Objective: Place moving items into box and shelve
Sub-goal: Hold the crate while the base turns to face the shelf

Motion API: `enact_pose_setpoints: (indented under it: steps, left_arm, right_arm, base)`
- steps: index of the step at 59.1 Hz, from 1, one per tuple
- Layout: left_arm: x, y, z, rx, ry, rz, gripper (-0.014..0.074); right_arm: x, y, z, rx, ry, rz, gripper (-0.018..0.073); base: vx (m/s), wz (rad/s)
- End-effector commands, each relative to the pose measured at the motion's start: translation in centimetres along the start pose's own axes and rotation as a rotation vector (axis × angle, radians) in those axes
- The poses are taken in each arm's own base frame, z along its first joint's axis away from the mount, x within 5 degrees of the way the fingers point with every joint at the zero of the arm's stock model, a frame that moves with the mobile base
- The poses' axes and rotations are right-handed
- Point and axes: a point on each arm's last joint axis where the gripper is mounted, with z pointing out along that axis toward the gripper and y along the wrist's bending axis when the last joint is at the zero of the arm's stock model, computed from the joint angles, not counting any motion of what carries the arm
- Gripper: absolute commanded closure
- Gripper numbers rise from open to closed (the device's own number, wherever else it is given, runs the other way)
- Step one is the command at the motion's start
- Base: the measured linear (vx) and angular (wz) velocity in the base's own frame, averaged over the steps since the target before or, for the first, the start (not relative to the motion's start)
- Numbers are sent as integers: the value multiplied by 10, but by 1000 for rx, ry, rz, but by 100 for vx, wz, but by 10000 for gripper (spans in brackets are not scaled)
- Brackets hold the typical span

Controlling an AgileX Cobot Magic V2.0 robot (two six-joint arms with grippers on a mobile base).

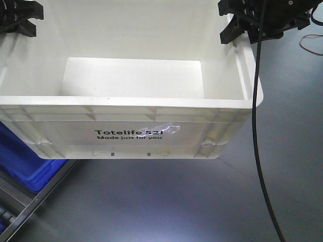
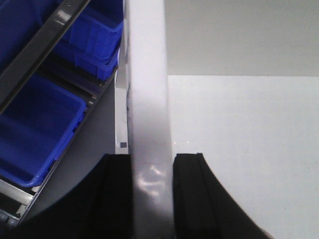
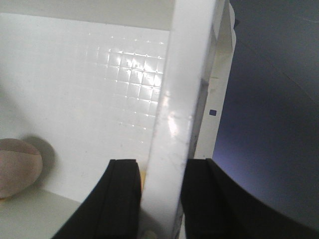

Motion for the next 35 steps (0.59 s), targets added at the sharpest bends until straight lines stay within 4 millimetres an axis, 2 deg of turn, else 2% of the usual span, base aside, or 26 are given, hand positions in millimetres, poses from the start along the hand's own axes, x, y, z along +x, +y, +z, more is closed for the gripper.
enact_pose_setpoints:
  steps: [1, 18, 35]
  left_arm:
    - [-19, -23, -32, 177, -208, -82, 611]
    - [-19, -23, -32, 177, -208, -82, 611]
    - [-19, -23, -32, 177, -208, -82, 611]
  right_arm:
    - [-9, 38, -37, -252, -186, 18, 571]
    - [-9, 38, -37, -252, -186, 18, 571]
    - [-9, 38, -37, -252, -186, 18, 571]
  base:
    - [14, 52]
    - [9, 43]
    - [0, 28]
